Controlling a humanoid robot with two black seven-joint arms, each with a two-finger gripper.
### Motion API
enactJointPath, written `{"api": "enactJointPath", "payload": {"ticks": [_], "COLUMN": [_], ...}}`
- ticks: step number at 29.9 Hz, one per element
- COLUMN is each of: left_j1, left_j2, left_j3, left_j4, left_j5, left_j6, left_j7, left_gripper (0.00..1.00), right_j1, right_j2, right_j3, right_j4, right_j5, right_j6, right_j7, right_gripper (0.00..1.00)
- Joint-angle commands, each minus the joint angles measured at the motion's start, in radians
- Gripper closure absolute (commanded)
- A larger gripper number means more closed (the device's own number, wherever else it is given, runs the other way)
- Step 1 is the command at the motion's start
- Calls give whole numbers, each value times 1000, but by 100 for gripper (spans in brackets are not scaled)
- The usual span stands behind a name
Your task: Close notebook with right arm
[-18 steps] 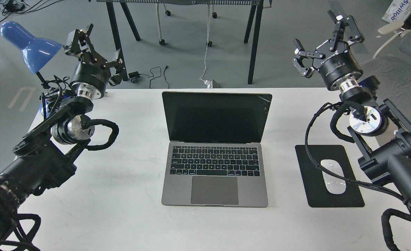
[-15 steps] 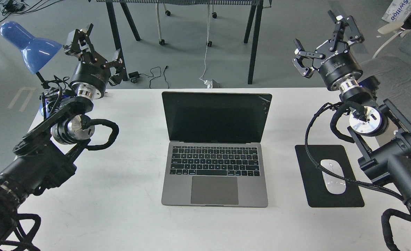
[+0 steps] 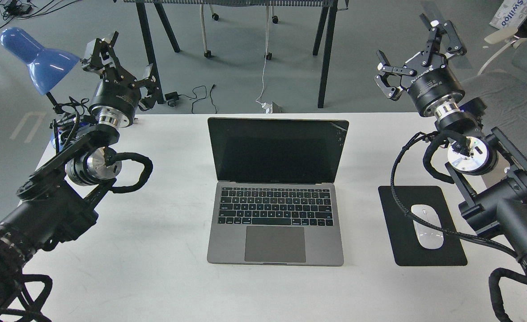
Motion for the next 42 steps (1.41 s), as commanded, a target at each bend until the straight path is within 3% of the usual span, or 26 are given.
{"api": "enactJointPath", "payload": {"ticks": [1, 16, 33, 42], "left_j1": [0, 0, 0, 0], "left_j2": [0, 0, 0, 0], "left_j3": [0, 0, 0, -1], "left_j4": [1, 0, 1, 0], "left_j5": [0, 0, 0, 0], "left_j6": [-1, 0, -1, -1], "left_j7": [0, 0, 0, 0], "left_gripper": [0, 0, 0, 0], "right_j1": [-3, 35, 381, 404], "right_j2": [6, -11, -54, -54], "right_j3": [16, -17, -605, -790], "right_j4": [0, -26, -309, -302], "right_j5": [27, 52, 49, 47], "right_j6": [-1, 1, -11, 10], "right_j7": [-7, -11, -18, -28], "right_gripper": [0, 0, 0, 0]}}
